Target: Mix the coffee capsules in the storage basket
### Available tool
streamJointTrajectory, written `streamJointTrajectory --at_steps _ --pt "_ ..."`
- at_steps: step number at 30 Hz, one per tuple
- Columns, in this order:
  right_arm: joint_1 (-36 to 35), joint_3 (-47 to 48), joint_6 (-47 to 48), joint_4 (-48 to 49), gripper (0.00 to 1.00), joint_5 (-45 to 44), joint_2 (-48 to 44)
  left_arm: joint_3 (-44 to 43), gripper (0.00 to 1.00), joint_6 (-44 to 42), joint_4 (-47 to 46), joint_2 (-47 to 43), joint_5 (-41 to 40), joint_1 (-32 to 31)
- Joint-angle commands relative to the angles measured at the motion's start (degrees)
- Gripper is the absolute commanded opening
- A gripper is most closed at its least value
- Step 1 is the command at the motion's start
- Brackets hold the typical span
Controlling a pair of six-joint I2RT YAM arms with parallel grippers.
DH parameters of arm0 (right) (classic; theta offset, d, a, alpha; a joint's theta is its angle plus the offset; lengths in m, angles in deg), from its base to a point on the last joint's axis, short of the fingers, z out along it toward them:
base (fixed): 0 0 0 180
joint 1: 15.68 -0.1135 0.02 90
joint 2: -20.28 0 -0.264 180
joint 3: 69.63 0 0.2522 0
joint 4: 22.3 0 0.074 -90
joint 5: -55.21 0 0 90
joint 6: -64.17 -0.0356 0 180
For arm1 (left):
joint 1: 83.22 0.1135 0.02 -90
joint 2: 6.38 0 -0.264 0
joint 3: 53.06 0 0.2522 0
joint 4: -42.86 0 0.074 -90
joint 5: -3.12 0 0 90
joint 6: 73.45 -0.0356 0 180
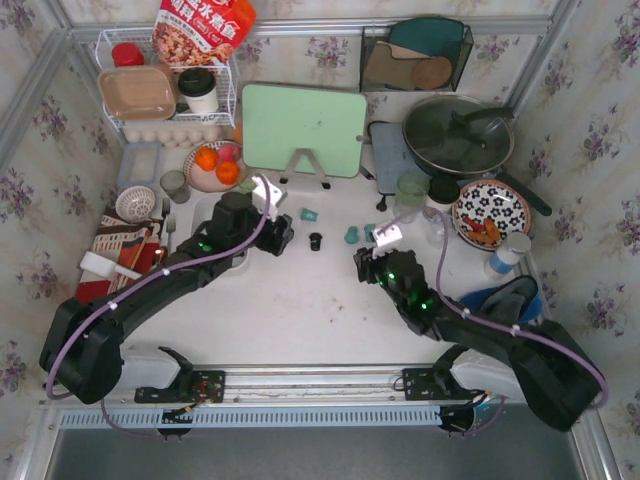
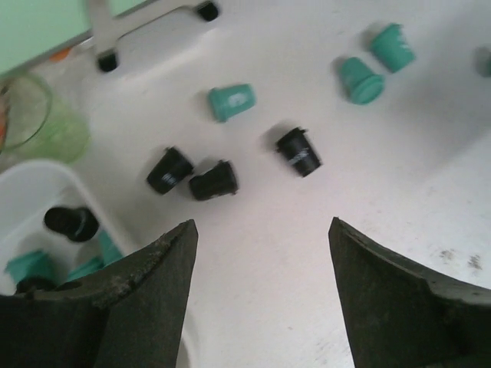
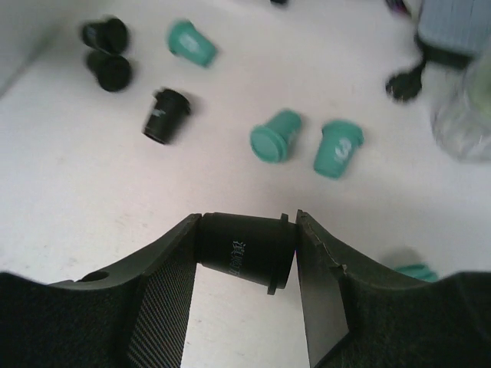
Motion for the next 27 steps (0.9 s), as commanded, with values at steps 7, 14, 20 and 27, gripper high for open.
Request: streamJointTrajectory --at_steps 7,14,20,27 --pt "-0.28 -16.62 32.21 32.60 0.32 27.45 -14.37 -4.88 0.68 -6.82 -0.85 2.00 9.42 -11.08" --pt "-0.42 -23.31 41.61 40.84 0.35 33.74 -18.39 -6.10 0.64 -7.39 -1.22 3.00 13.42 -14.18" --pt "-0.93 -23.22 43.63 38.94 0.36 35.66 -19.68 -8.44 0.64 -4.67 -1.48 5.36 16.22 -16.46" --pt "-2.77 -22.33 46.98 35.19 0.36 34.44 -18.85 -8.97 0.63 -0.32 -4.24 6.34 15.61 -18.47"
